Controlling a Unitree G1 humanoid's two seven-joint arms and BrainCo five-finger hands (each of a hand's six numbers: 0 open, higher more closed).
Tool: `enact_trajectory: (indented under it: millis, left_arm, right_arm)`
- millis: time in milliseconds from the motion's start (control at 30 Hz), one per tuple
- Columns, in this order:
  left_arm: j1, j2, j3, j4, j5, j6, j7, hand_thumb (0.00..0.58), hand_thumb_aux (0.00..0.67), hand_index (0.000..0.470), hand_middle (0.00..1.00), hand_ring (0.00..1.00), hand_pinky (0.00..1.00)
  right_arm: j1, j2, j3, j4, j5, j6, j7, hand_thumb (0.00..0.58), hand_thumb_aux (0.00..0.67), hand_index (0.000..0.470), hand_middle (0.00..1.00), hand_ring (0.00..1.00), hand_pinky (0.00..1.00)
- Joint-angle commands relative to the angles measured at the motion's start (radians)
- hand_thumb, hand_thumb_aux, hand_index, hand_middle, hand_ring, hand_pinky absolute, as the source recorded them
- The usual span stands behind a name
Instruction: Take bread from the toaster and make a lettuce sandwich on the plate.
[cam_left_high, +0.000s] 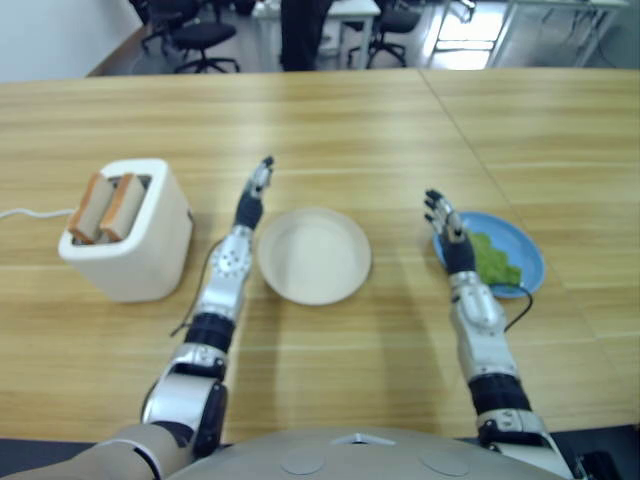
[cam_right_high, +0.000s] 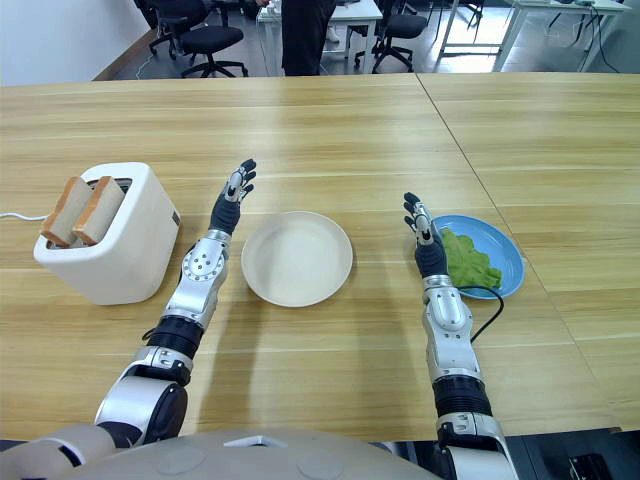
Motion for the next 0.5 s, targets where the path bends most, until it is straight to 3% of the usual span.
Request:
enact_trajectory:
  millis: [33, 200, 300, 400, 500]
  left_arm:
    - [0.005, 0.003, -0.007, 0.012, 0.002, 0.009, -0.006, 0.0, 0.0, 0.0, 0.0, 0.0, 0.0]
    - [0.04, 0.013, -0.013, -0.103, 0.003, 0.027, -0.024, 0.0, 0.0, 0.0, 0.0, 0.0, 0.0]
    - [0.116, 0.075, 0.016, -0.473, -0.006, 0.112, -0.063, 0.0, 0.0, 0.0, 0.0, 0.0, 0.0]
    - [0.158, 0.268, 0.158, -0.844, 0.005, 0.259, -0.137, 0.0, 0.0, 0.0, 0.0, 0.0, 0.0]
    - [0.192, 0.51, 0.336, -0.937, 0.091, 0.341, -0.187, 0.0, 0.0, 0.0, 0.0, 0.0, 0.0]
  right_arm:
    - [0.007, -0.003, 0.002, -0.015, -0.003, 0.012, 0.002, 0.0, 0.0, 0.0, 0.0, 0.0, 0.0]
    - [0.014, -0.002, 0.003, -0.023, -0.004, 0.015, 0.002, 0.0, 0.0, 0.0, 0.0, 0.0, 0.0]
    - [0.023, -0.004, -0.001, -0.036, -0.001, 0.018, 0.0, 0.0, 0.0, 0.0, 0.0, 0.0, 0.0]
    - [0.041, -0.003, -0.007, -0.052, -0.002, 0.02, -0.008, 0.0, 0.0, 0.0, 0.0, 0.0, 0.0]
    - [0.058, 0.004, -0.011, -0.063, -0.005, 0.021, -0.017, 0.0, 0.0, 0.0, 0.0, 0.0, 0.0]
